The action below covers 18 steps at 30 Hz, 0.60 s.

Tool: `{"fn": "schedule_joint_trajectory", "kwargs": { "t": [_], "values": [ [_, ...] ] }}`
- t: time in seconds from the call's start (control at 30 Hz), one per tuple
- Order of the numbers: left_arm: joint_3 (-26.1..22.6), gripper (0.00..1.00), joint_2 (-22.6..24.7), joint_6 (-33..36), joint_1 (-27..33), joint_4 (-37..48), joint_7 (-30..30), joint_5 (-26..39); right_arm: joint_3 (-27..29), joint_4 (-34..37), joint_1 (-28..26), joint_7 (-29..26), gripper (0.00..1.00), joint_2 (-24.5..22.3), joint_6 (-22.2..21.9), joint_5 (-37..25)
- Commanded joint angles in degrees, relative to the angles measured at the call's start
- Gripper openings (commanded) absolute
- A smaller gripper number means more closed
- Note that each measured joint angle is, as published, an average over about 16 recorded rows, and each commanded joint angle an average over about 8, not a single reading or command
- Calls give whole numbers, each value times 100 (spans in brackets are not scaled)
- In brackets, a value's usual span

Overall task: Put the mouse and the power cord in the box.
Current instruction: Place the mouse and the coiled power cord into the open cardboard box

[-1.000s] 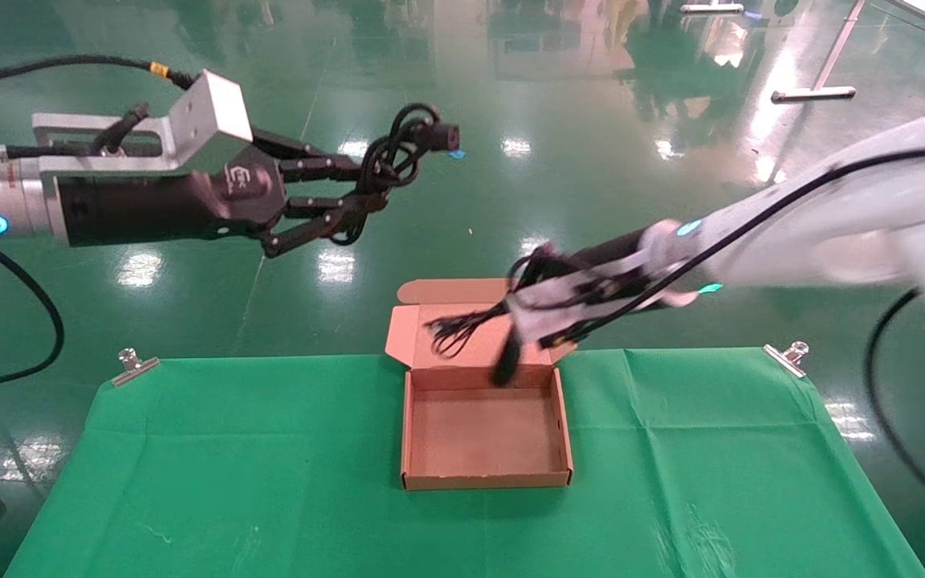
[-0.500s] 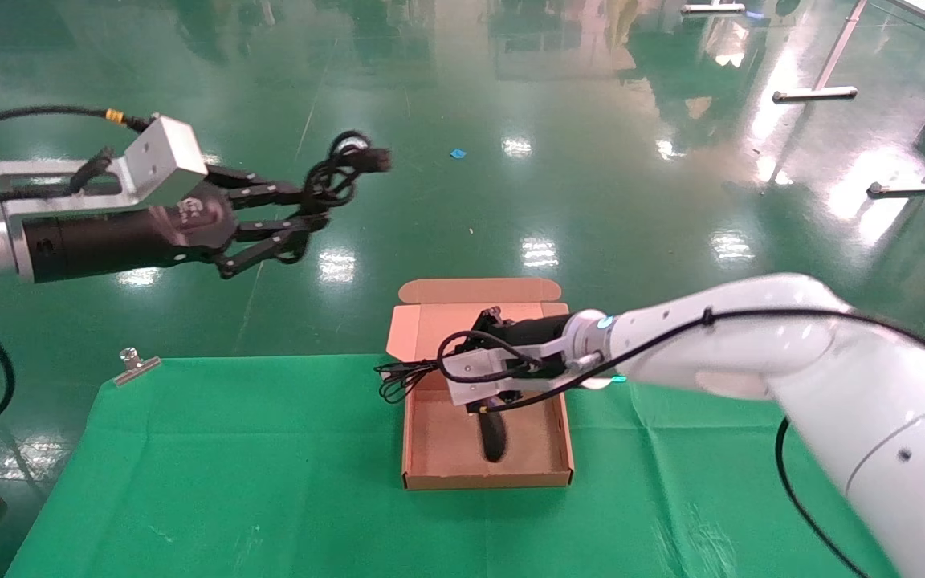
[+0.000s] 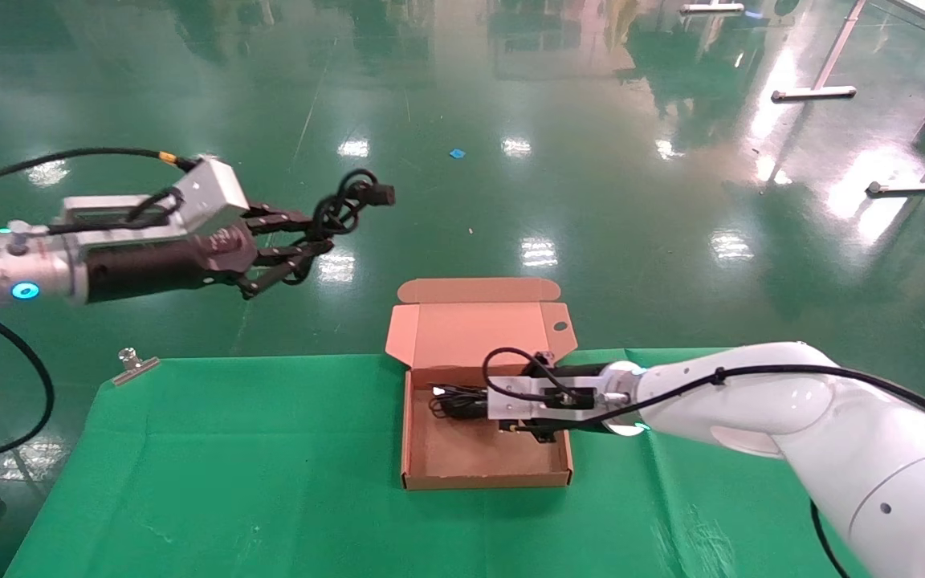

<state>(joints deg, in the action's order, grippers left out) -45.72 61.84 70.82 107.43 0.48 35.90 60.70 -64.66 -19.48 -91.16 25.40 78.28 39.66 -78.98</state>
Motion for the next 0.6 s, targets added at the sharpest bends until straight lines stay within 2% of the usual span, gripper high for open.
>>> {"fn": "schedule_joint_trajectory", "kwargs": {
  "t": [0.03, 0.13, 0.17, 0.2, 0.6],
  "values": [
    [-14, 0, 56, -36, -34, -29, 24, 21, -73, 84, 32, -125, 52, -4, -21, 41],
    [-44, 0, 154, -101, -76, -61, 80, 63, -163, 107, 31, -226, 88, -5, -23, 78],
    [-55, 0, 191, -130, -91, -69, 99, 79, -192, 104, 26, -251, 97, -4, -26, 90],
    [-67, 0, 233, -162, -109, -75, 118, 96, -221, 99, 24, -270, 100, -5, -29, 101],
    [-351, 0, 964, -514, -340, -240, 531, 503, -320, 292, 1, -105, 100, -67, -58, 419]
  ]
}}
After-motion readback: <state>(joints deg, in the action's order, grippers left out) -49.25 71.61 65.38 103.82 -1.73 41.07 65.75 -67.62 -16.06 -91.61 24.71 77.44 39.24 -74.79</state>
